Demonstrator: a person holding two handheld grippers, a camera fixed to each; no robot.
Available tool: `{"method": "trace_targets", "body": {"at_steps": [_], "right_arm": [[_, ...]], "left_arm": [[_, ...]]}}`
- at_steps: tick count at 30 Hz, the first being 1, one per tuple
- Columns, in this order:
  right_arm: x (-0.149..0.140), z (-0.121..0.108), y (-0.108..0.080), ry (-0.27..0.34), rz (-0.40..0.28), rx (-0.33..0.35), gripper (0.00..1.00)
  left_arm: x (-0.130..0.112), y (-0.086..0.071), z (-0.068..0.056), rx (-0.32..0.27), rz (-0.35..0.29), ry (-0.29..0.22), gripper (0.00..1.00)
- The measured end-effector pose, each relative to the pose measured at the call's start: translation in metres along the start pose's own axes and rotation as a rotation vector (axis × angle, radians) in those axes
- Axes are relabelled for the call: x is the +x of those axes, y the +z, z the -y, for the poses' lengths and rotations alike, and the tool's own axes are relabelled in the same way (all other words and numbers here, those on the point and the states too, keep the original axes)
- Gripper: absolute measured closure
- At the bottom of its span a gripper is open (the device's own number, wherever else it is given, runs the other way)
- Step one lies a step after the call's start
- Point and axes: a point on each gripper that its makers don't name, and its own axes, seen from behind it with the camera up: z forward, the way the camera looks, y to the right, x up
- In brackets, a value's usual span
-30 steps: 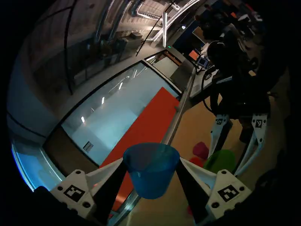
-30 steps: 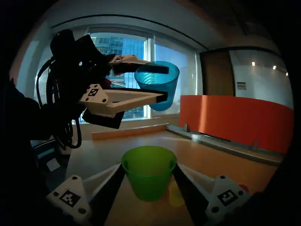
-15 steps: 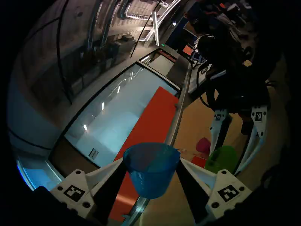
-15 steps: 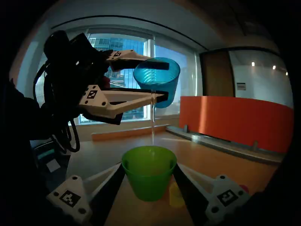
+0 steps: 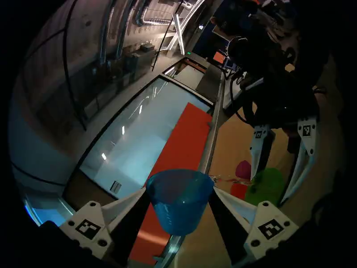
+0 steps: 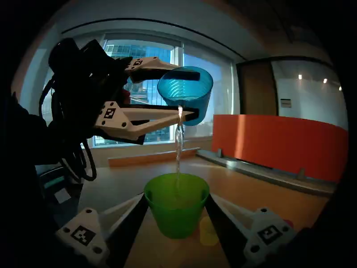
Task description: Pour water
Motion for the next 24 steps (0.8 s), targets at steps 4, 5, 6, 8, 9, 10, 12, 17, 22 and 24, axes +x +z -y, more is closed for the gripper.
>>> {"method": "trace_targets", "body": {"at_steps": [4, 5, 6, 8, 9, 10, 12, 17, 22, 24], "right_arm": [[0.0002, -0.0004, -0.0003, -0.002, 0.002, -0.002, 0.1], [0.0003, -0.0003, -0.0004, -0.003, 0.002, -0.002, 0.1], [0.0004, -0.0002, -0.0005, -0.004, 0.002, -0.002, 0.11], [0.0006, 0.0002, -0.0005, -0.005, 0.003, -0.001, 0.11], [0.0007, 0.0002, -0.0004, -0.006, 0.003, -0.001, 0.11], [0.0007, 0.0002, -0.0003, -0.006, 0.003, -0.001, 0.11], [0.0007, 0.0002, -0.0001, -0.007, 0.003, -0.001, 0.11], [0.0013, -0.0002, 0.0004, -0.009, 0.003, -0.001, 0.11], [0.0023, -0.0011, 0.0001, -0.01, 0.002, -0.002, 0.11], [0.0024, -0.0013, 0.0, -0.011, 0.002, -0.002, 0.11]], "left_arm": [[0.0013, -0.0001, -0.0007, 0.003, -0.001, 0.013, 0.14], [0.0017, -0.0001, -0.0008, 0.004, -0.001, 0.016, 0.14], [0.0021, -0.0001, -0.0007, 0.004, -0.001, 0.019, 0.14], [0.0025, 0.0, 0.0002, 0.005, -0.003, 0.025, 0.14], [0.0026, 0.0, 0.0006, 0.006, -0.003, 0.028, 0.14], [0.0026, 0.0, 0.001, 0.006, -0.003, 0.031, 0.14], [0.0025, 0.0001, 0.0016, 0.007, -0.004, 0.035, 0.14], [0.0031, 0.0001, 0.0011, 0.007, -0.006, 0.048, 0.14], [0.0048, -0.0002, 0.0014, 0.012, -0.011, 0.064, 0.14], [0.0053, -0.0003, 0.0013, 0.013, -0.012, 0.069, 0.14]]}}
